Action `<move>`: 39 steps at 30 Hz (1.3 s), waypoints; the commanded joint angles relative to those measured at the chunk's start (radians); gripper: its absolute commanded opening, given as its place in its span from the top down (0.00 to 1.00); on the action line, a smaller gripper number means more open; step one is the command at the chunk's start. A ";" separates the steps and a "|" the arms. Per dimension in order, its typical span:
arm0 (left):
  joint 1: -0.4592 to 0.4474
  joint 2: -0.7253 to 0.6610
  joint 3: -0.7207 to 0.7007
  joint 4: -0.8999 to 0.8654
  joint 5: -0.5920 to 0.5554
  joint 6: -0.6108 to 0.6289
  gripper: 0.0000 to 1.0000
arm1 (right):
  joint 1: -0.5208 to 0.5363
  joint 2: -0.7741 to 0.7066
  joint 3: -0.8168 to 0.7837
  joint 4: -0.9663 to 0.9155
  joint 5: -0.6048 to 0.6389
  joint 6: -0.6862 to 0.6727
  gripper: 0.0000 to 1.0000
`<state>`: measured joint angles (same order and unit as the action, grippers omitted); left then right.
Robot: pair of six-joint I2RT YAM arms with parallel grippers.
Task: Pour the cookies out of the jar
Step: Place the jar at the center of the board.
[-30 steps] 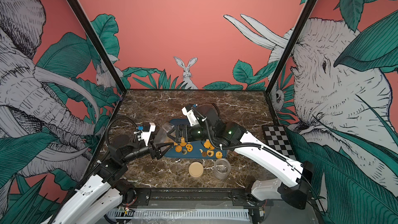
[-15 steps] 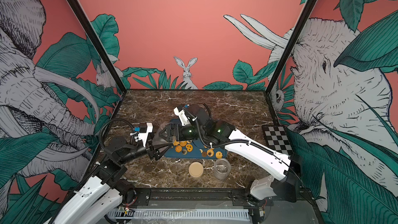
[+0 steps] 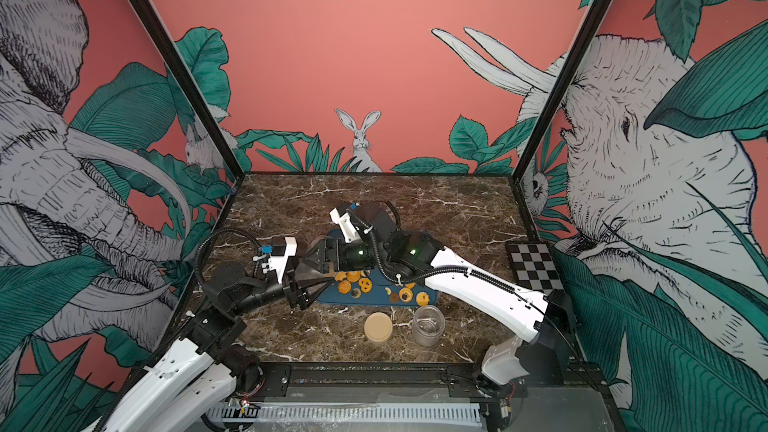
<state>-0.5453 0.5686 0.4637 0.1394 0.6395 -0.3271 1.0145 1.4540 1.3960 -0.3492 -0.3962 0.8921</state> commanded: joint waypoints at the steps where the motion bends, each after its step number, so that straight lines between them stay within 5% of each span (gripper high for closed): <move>1: -0.002 0.002 0.021 0.027 -0.068 0.021 1.00 | 0.006 -0.016 -0.005 -0.010 0.027 -0.013 1.00; 2: -0.002 0.005 0.027 0.002 -0.096 0.019 0.95 | 0.006 -0.021 -0.002 -0.028 0.042 -0.023 1.00; 3: -0.002 0.008 0.035 -0.033 -0.136 0.015 0.80 | 0.005 -0.027 0.007 -0.058 0.066 -0.038 1.00; 5: -0.002 0.009 0.045 -0.090 -0.222 -0.005 0.02 | -0.002 -0.040 0.031 -0.128 0.119 -0.074 1.00; 14: -0.001 0.042 0.157 -0.386 -0.560 -0.055 0.00 | -0.056 -0.128 0.018 -0.379 0.441 -0.197 1.00; 19: -0.002 0.122 0.270 -0.587 -0.768 -0.087 0.00 | -0.001 -0.103 -0.074 -0.351 0.516 -0.262 1.00; 28: 0.000 0.212 0.376 -0.719 -0.953 -0.119 0.01 | 0.216 0.099 -0.066 -0.169 0.501 -0.473 1.00; 39: 0.007 0.194 0.354 -0.779 -1.087 -0.158 0.01 | 0.299 0.362 0.059 -0.162 0.494 -0.590 1.00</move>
<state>-0.5423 0.7715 0.8135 -0.5873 -0.3683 -0.4530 1.3090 1.8130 1.4212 -0.5648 0.0917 0.3431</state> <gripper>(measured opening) 0.994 0.864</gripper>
